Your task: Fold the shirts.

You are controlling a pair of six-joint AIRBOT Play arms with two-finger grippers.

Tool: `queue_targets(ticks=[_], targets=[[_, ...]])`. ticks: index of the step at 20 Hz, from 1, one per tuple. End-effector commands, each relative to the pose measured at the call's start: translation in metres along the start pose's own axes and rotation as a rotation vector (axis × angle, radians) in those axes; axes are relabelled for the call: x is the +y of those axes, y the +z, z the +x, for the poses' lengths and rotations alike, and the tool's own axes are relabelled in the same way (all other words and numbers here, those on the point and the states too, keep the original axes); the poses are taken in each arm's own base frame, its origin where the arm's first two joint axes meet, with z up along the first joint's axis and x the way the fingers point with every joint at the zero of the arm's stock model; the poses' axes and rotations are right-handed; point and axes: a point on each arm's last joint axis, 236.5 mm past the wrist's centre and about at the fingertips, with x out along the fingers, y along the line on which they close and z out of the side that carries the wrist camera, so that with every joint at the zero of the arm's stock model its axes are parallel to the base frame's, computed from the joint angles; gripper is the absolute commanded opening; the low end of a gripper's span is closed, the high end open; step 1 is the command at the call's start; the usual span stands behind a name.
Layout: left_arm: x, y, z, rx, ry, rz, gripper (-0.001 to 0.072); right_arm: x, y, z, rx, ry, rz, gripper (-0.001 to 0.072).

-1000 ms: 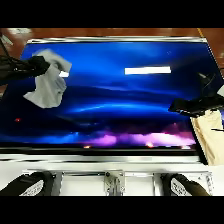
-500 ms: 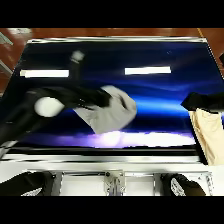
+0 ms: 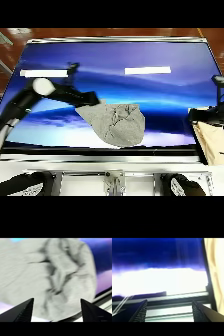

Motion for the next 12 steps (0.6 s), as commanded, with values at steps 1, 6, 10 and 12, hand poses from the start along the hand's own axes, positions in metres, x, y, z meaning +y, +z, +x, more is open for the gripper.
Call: queue_targets(ticks=[1, 6, 10, 12], targets=[[0.094, -0.036, -0.03, 0.105, 0.073, -0.201, 0.0709, 0.029, -0.018, 0.048, 0.11, 0.127, 0.028, 0.0689], [0.141, -0.076, 0.021, 0.096, 0.055, -0.442, 0.0708, 0.109, 0.002, 0.088, 0.192, 0.493, 0.145, 0.0689], [0.137, -0.078, 0.071, 0.117, 0.025, -0.491, 0.0698, 0.119, 0.001, 0.113, 0.267, 0.543, 0.199, 0.069], [0.136, -0.082, 0.094, 0.151, 0.028, -0.491, 0.0697, 0.119, -0.001, 0.119, 0.288, 0.545, 0.204, 0.069]])
